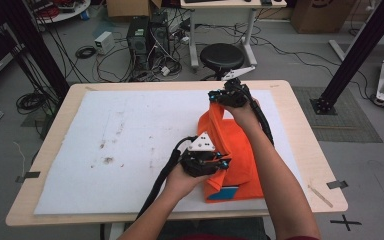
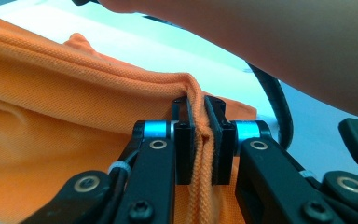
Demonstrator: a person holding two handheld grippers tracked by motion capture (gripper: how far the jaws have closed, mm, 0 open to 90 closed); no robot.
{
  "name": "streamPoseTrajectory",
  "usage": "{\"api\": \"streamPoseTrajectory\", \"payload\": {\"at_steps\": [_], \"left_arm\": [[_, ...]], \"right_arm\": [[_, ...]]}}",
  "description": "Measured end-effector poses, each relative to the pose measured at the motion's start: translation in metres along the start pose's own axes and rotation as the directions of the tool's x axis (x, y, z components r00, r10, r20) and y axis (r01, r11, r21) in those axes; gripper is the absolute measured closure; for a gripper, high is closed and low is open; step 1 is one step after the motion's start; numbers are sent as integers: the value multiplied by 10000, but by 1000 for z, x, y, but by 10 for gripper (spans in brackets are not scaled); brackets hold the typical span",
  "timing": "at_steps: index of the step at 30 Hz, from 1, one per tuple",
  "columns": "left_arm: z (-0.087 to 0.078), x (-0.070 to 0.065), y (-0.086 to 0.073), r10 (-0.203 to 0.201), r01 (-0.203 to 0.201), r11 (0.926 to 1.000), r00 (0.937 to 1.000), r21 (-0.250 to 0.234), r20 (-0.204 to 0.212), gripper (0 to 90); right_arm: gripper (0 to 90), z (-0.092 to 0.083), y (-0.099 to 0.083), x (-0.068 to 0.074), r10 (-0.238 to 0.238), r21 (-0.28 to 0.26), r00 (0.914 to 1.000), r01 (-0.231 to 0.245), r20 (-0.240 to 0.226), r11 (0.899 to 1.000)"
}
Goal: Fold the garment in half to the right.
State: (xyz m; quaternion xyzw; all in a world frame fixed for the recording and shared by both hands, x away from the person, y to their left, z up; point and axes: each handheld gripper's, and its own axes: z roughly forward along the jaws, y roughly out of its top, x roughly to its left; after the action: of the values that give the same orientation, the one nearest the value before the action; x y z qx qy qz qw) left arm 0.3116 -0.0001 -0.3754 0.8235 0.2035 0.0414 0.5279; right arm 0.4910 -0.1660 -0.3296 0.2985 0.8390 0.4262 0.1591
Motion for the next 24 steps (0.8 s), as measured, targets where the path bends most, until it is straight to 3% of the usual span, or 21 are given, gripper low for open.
{"api": "streamPoseTrajectory", "payload": {"at_steps": [11, 20, 22, 24], "left_arm": [[42, -6, 10, 244, -254, 9990, 9994, 377, 254, 824], [74, -8, 2, 133, -172, 9939, 9992, 1086, 366, 802], [81, -8, -2, 111, -165, 9908, 9991, 1344, 414, 718], [86, -9, -5, 97, -141, 9890, 9995, 1471, 306, 586]], "right_arm": [[849, -20, -23, -23, 391, 99, 9981, -397, 466, 9992], [828, -23, -59, -43, 978, 295, 9927, -1001, 710, 9945], [795, -21, -68, -45, 1103, 393, 9907, -1136, 796, 9927], [697, -18, -77, -48, 1310, 594, 9862, -1375, 1014, 9887]]}}
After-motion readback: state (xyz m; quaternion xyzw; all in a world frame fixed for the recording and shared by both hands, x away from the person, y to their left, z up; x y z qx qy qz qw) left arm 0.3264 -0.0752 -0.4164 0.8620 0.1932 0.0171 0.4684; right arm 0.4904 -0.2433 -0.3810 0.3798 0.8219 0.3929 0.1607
